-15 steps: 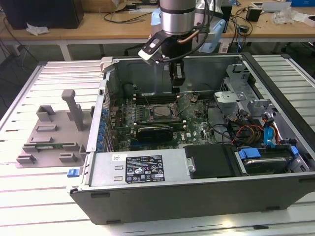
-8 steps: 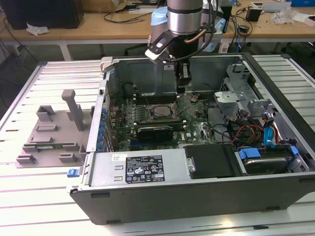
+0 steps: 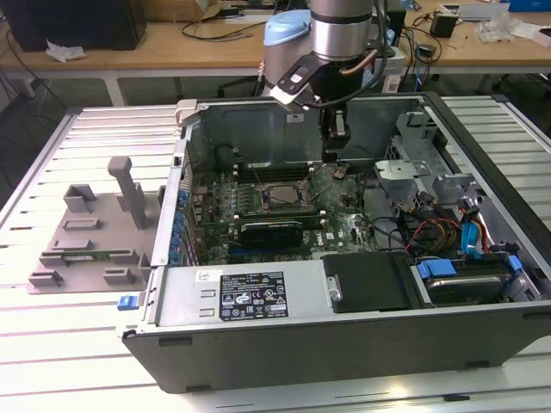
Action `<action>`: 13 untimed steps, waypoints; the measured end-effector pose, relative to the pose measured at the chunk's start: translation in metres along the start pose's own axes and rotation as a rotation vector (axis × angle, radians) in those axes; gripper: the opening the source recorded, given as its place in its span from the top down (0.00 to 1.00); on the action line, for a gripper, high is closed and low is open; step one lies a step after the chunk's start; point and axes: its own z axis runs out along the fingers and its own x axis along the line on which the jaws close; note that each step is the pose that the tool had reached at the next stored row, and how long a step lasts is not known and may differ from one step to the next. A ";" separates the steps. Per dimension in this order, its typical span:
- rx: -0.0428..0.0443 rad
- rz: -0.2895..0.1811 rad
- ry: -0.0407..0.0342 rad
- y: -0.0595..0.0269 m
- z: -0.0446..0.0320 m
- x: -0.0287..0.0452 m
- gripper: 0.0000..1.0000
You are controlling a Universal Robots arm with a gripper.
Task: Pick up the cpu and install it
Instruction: 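Close the cpu cover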
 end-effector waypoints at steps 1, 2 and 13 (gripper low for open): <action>0.0000 0.000 0.0000 0.0027 0.0001 0.0000 0.89; 0.0000 0.000 0.0000 0.0059 0.0002 -0.0001 0.89; 0.0108 0.000 0.0008 0.0204 0.0096 0.0000 0.89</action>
